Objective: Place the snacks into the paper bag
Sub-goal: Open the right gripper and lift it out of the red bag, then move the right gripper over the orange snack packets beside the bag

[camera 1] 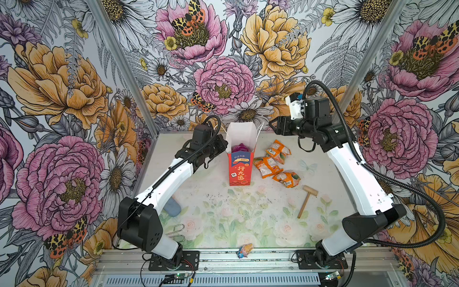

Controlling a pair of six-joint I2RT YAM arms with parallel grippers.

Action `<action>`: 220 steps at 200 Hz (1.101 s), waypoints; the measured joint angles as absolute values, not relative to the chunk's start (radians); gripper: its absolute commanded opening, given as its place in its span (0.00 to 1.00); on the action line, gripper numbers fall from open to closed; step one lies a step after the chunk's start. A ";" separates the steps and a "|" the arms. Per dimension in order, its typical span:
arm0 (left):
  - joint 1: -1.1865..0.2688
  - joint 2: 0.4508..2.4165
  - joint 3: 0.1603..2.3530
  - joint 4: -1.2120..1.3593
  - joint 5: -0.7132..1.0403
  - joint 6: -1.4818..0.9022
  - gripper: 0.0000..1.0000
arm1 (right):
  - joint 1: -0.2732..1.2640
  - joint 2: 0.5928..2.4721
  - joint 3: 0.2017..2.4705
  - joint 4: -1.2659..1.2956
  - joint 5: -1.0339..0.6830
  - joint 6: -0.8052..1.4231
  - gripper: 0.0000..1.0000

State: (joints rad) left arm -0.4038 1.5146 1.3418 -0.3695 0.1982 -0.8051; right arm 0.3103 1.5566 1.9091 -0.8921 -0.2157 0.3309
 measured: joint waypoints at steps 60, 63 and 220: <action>-0.404 1.522 1.346 -0.369 0.199 -0.797 0.00 | 0.181 1.478 1.667 -0.898 -0.180 0.403 0.73; -0.404 1.522 1.346 -0.368 0.199 -0.796 0.00 | 0.178 1.480 1.660 -0.899 -0.180 0.405 0.73; -0.404 1.522 1.348 -0.368 0.198 -0.775 0.00 | 0.059 1.838 1.639 -0.836 -0.276 0.584 0.73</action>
State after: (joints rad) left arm -0.4038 1.5223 1.3483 -0.3676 0.1982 -0.7753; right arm 0.0593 1.8381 1.6390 -0.8360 -0.2756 0.5838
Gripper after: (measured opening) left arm 0.050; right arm 0.726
